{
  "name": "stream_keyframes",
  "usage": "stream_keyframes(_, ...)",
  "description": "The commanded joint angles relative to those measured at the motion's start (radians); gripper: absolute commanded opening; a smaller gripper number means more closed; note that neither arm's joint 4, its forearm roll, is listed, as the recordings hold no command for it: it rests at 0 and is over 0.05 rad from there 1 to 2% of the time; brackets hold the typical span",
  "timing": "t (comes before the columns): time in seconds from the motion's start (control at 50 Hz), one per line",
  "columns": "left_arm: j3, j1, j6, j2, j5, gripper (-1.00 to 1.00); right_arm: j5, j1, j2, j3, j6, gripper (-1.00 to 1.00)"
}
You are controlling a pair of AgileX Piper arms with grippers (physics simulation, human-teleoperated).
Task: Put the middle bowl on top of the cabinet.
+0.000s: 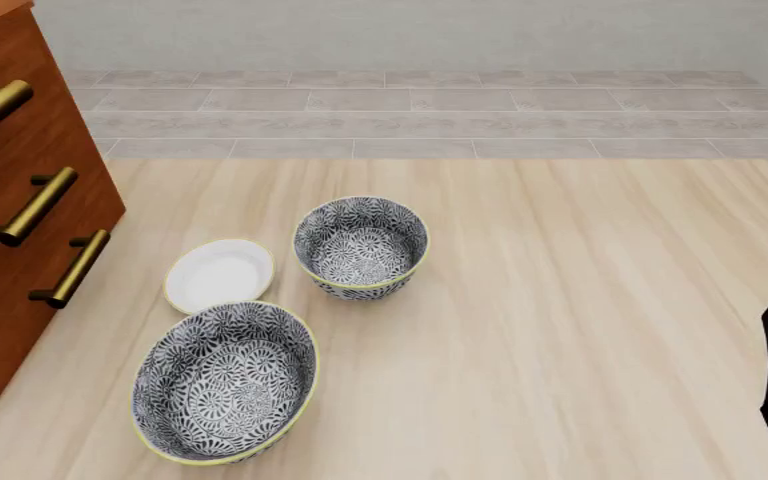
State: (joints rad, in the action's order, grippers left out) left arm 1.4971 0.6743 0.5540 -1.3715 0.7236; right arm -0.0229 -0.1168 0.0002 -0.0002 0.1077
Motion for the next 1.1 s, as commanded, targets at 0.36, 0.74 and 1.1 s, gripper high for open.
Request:
stream_keyframes(0.36,-0.01,0.027,-0.002,-0.012,-0.006,-1.0,0.002,0.0,0.0,0.0,0.016,1.0)
stream_keyframes(0.74,-0.02,0.015,0.009,-0.011,-0.017,1.0,-0.002,0.003,0.0,0.0,0.015,1.0)
stream_keyframes(1.1,-0.016,0.0,0.02,0.001,-0.02,1.0,-0.004,0.005,0.0,0.0,0.015,1.0)
